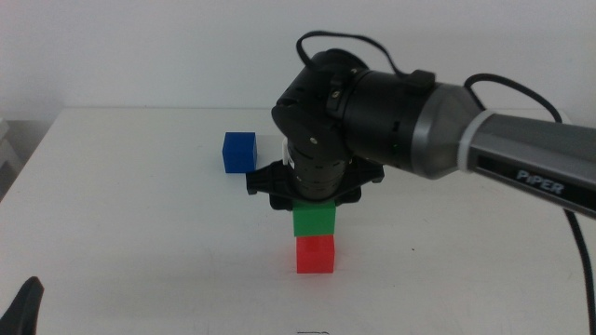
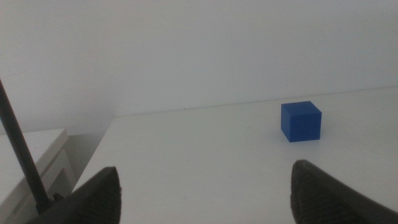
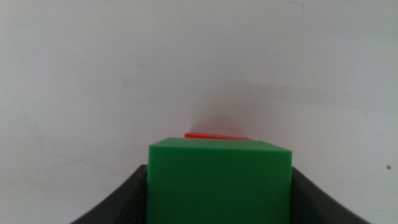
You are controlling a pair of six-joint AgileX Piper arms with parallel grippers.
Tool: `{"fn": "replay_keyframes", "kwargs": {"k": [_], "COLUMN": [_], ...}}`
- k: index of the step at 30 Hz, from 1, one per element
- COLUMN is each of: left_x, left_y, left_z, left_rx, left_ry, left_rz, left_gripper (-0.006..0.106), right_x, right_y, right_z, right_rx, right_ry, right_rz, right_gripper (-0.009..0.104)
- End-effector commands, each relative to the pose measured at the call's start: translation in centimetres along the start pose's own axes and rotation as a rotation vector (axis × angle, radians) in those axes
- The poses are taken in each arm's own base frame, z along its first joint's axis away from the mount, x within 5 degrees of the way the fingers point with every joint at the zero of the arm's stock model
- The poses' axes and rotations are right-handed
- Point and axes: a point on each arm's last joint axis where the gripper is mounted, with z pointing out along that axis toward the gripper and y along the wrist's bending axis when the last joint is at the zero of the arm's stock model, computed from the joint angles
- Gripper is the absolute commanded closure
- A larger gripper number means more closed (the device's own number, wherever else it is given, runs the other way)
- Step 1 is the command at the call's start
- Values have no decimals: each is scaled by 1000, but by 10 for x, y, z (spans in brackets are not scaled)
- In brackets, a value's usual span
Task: Stack red cubes first, then green, then blue cubes in a specific spot.
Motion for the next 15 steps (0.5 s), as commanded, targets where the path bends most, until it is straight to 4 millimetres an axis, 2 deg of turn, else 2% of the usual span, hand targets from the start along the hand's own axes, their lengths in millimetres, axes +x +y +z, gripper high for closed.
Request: {"fn": "replay_keyframes", "kwargs": {"k": [1, 15], "left_x": [-9, -9], "left_y": [-1, -1], "left_z": [-2, -2], "left_rx": [6, 6], "left_ry": [-100, -100], "left_rz": [-1, -1], "left_gripper": [7, 7], "right_x": [-13, -13], "right_y": [-4, -3], "right_z": [-27, -12], "right_rx": [-24, -7], "right_ry": [-77, -59], "right_rz": [11, 10], "right_gripper": [96, 96]}}
